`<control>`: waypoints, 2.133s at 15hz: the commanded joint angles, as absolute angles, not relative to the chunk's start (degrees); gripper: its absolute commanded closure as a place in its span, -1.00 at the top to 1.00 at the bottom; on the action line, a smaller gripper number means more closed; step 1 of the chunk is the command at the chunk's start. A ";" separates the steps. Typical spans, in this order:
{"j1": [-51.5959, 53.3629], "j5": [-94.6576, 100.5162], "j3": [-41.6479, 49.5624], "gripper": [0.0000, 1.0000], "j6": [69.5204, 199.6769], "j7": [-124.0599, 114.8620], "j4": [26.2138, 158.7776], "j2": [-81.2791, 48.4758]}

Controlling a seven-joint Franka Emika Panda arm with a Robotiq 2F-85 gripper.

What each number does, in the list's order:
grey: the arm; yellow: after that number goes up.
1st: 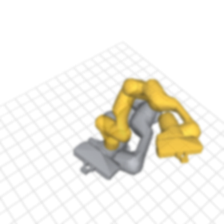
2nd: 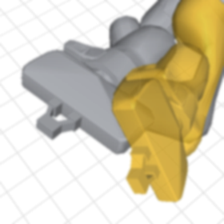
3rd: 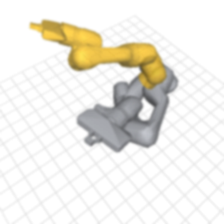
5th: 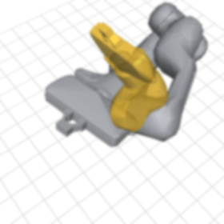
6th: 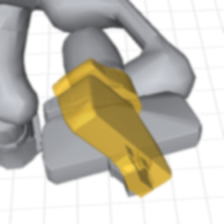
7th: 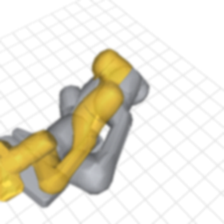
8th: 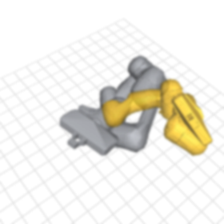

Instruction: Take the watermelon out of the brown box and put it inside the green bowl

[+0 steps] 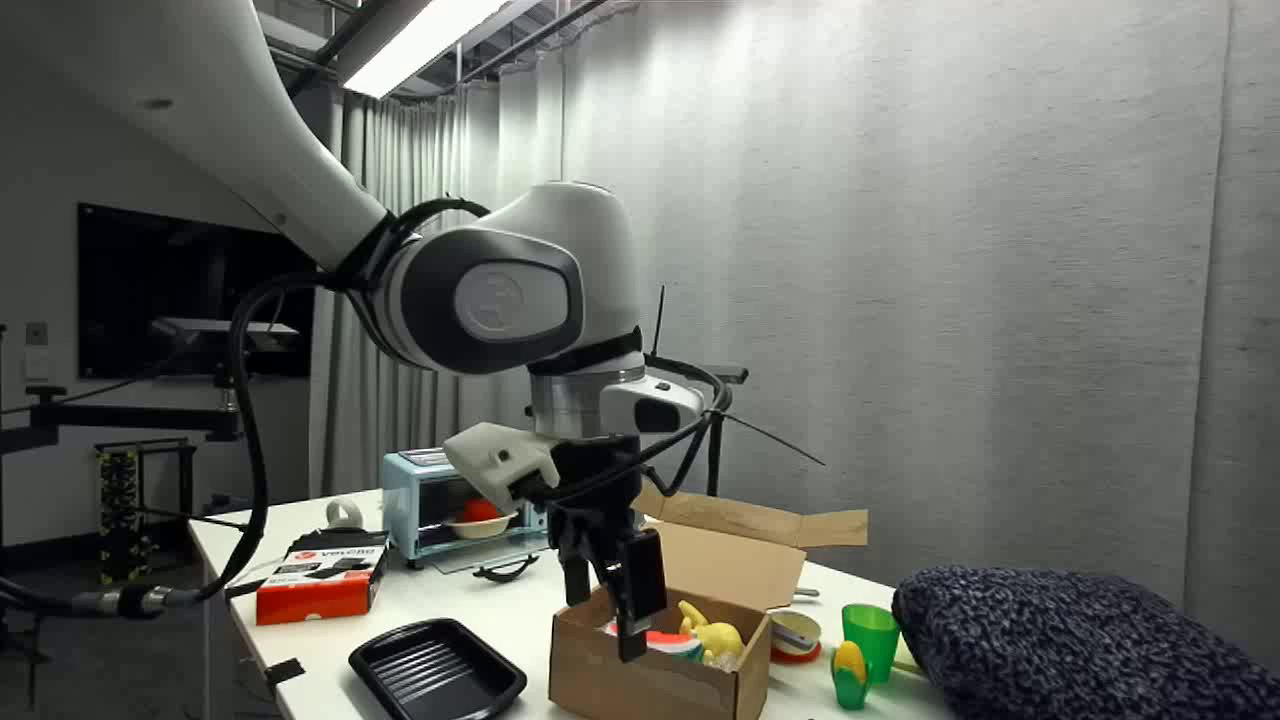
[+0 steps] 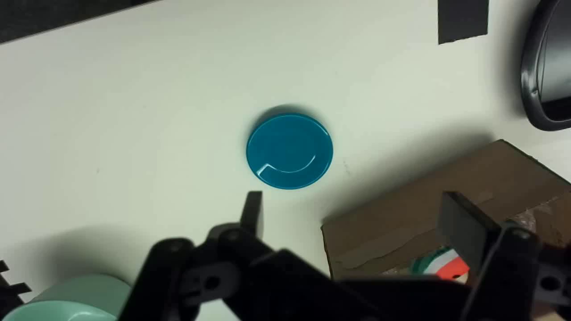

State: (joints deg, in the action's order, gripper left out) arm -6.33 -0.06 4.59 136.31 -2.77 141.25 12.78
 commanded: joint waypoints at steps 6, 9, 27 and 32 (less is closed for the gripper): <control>-6.17 -0.01 4.75 1.00 136.19 -2.80 141.17 12.77; -6.17 -0.01 4.75 1.00 136.19 -2.80 141.17 12.77; -2.80 -5.30 1.09 1.00 150.60 -14.39 134.26 0.07; 3.57 -0.24 -1.86 1.00 154.60 -27.07 122.07 -15.91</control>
State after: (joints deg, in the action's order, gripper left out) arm 0.39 -3.39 -2.15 154.71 -20.65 131.37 -6.36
